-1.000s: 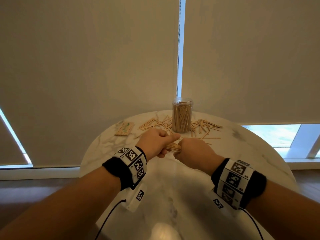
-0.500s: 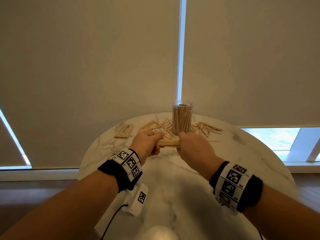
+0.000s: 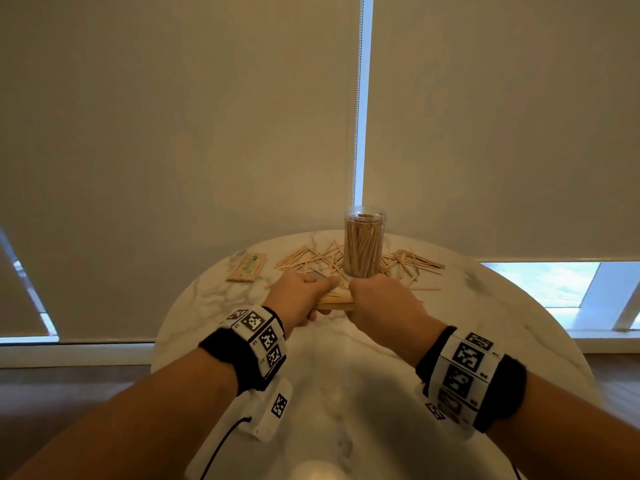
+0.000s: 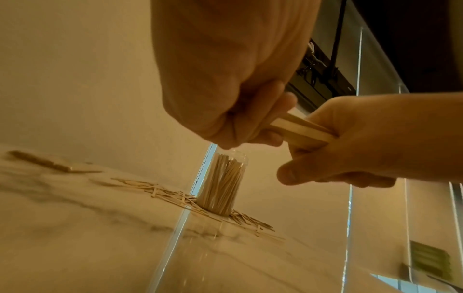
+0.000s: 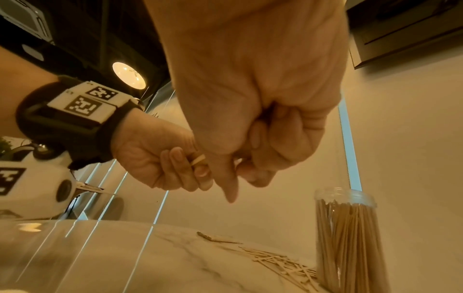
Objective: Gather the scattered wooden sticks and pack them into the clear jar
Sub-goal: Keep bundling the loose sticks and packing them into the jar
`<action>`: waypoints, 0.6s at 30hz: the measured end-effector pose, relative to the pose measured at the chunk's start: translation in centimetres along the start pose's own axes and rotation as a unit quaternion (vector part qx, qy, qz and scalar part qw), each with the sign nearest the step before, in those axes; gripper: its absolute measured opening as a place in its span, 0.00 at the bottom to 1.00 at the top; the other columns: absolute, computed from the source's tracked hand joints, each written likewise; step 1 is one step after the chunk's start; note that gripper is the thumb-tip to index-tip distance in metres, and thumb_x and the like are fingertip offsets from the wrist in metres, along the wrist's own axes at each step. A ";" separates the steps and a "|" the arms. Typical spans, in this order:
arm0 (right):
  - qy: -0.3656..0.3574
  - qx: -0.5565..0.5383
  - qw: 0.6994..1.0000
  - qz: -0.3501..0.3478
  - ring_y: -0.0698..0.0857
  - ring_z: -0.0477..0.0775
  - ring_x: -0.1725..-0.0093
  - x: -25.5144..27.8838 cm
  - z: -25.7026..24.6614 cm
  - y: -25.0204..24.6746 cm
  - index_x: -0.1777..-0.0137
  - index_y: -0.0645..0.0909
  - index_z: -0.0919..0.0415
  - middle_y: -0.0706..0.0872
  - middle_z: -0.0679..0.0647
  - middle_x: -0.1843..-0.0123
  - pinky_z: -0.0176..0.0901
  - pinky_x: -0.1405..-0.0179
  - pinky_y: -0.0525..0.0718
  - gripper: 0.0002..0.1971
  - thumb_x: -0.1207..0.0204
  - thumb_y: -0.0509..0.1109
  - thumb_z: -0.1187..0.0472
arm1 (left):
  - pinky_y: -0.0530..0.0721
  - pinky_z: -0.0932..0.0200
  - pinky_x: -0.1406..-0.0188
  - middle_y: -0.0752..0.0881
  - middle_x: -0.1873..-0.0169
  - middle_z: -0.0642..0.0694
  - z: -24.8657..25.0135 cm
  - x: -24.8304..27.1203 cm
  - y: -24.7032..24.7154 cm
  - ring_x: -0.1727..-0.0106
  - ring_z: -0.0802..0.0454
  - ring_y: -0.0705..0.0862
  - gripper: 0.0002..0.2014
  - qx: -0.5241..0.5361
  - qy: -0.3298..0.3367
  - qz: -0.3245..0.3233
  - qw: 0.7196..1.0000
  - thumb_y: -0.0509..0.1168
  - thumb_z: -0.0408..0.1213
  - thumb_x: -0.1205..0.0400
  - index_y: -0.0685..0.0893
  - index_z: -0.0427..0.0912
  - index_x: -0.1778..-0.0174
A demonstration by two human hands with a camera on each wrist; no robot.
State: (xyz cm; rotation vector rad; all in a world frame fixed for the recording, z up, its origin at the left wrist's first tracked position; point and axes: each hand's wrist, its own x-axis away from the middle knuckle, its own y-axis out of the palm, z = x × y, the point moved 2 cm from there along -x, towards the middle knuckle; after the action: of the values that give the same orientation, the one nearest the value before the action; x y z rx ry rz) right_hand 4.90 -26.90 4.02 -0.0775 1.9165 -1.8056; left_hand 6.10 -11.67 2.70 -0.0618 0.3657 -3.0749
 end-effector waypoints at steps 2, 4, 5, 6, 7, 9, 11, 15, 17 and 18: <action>-0.033 -0.046 0.998 0.001 0.83 0.53 0.54 -0.2 0.3 0.4 0.43 0.77 0.53 0.84 0.50 0.53 0.48 0.57 0.85 0.16 0.22 0.70 0.43 | 0.68 0.64 0.84 0.87 0.74 0.40 -0.6 -0.7 -0.4 0.82 0.54 0.72 0.14 0.019 -0.013 0.020 1.000 0.74 0.46 0.20 0.86 0.39 0.64; -0.049 -0.067 0.996 0.038 0.81 0.50 0.57 -0.4 0.7 0.5 0.47 0.75 0.49 0.82 0.47 0.55 0.47 0.57 0.85 0.22 0.24 0.63 0.30 | 0.67 0.65 0.85 0.84 0.76 0.42 -1.1 -1.4 -0.7 0.82 0.55 0.71 0.13 0.070 -0.037 0.042 0.996 0.75 0.42 0.21 0.84 0.38 0.64; -0.048 -0.072 0.994 0.068 0.80 0.49 0.60 -0.7 0.8 0.6 0.50 0.75 0.49 0.80 0.46 0.58 0.46 0.59 0.84 0.25 0.23 0.57 0.27 | 0.67 0.65 0.85 0.83 0.75 0.43 -1.3 -1.8 -0.6 0.81 0.56 0.71 0.12 0.104 -0.051 0.043 0.992 0.75 0.41 0.21 0.84 0.37 0.62; -0.040 -0.074 0.992 0.096 0.80 0.49 0.62 -1.0 1.0 0.7 0.54 0.75 0.49 0.79 0.45 0.61 0.46 0.61 0.83 0.26 0.20 0.51 0.27 | 0.67 0.67 0.85 0.83 0.75 0.44 -1.4 -2.2 -0.4 0.81 0.57 0.71 0.11 0.133 -0.062 0.039 0.988 0.75 0.40 0.21 0.86 0.35 0.59; -0.031 -0.065 0.991 0.114 0.79 0.49 0.65 -1.4 1.2 0.8 0.56 0.75 0.50 0.78 0.46 0.64 0.46 0.64 0.82 0.27 0.18 0.48 0.28 | 0.69 0.68 0.84 0.84 0.74 0.44 -1.3 -2.5 0.0 0.80 0.58 0.72 0.11 0.156 -0.072 0.031 0.985 0.74 0.40 0.19 0.88 0.33 0.54; -0.010 -0.015 0.992 0.128 0.81 0.51 0.68 -2.3 1.7 0.4 0.61 0.77 0.52 0.80 0.48 0.69 0.47 0.68 0.82 0.32 0.17 0.43 0.30 | 0.71 0.70 0.84 0.85 0.73 0.43 -1.0 -3.0 1.0 0.80 0.59 0.73 0.13 0.187 -0.092 0.011 0.978 0.71 0.40 0.17 0.88 0.32 0.48; 0.012 0.020 0.992 0.121 0.80 0.52 0.73 -3.6 2.7 -0.4 0.66 0.81 0.55 0.79 0.49 0.75 0.44 0.73 0.80 0.36 0.19 0.43 0.29 | 0.74 0.71 0.85 0.86 0.72 0.43 -0.4 -3.7 1.8 0.80 0.60 0.76 0.13 0.215 -0.113 -0.011 0.970 0.69 0.43 0.16 0.88 0.34 0.50; 0.055 0.032 0.990 0.123 0.77 0.52 0.75 -7.1 6.8 -2.7 0.68 0.83 0.57 0.76 0.50 0.77 0.41 0.75 0.71 0.35 0.20 0.50 0.30 | 0.72 0.68 0.87 0.91 0.68 0.43 0.5 -7.2 1.7 0.80 0.57 0.80 0.19 0.191 -0.127 0.001 0.973 0.61 0.51 0.12 0.85 0.36 0.51; 0.094 -0.001 0.986 0.140 0.77 0.54 0.74 -9.3 9.7 -4.2 0.69 0.83 0.58 0.77 0.51 0.77 0.42 0.75 0.71 0.34 0.20 0.53 0.30 | 0.72 0.68 0.86 0.92 0.68 0.43 0.7 -9.6 1.2 0.80 0.56 0.80 0.19 0.173 -0.129 0.038 0.976 0.59 0.49 0.11 0.84 0.36 0.54; 0.115 -0.013 0.982 0.147 0.78 0.55 0.73 -10.4 11.1 -5.1 0.70 0.83 0.58 0.78 0.52 0.76 0.42 0.74 0.70 0.34 0.20 0.55 0.30 | 0.73 0.68 0.85 0.91 0.68 0.43 0.8 -10.8 1.1 0.80 0.56 0.81 0.16 0.166 -0.119 0.049 0.978 0.60 0.45 0.11 0.84 0.36 0.55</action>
State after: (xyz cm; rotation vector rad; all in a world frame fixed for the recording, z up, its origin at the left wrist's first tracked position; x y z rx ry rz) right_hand 16.86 -33.87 12.19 0.4014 1.9830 -1.6482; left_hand 17.00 -12.40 2.81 -0.3822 -0.1514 -2.9366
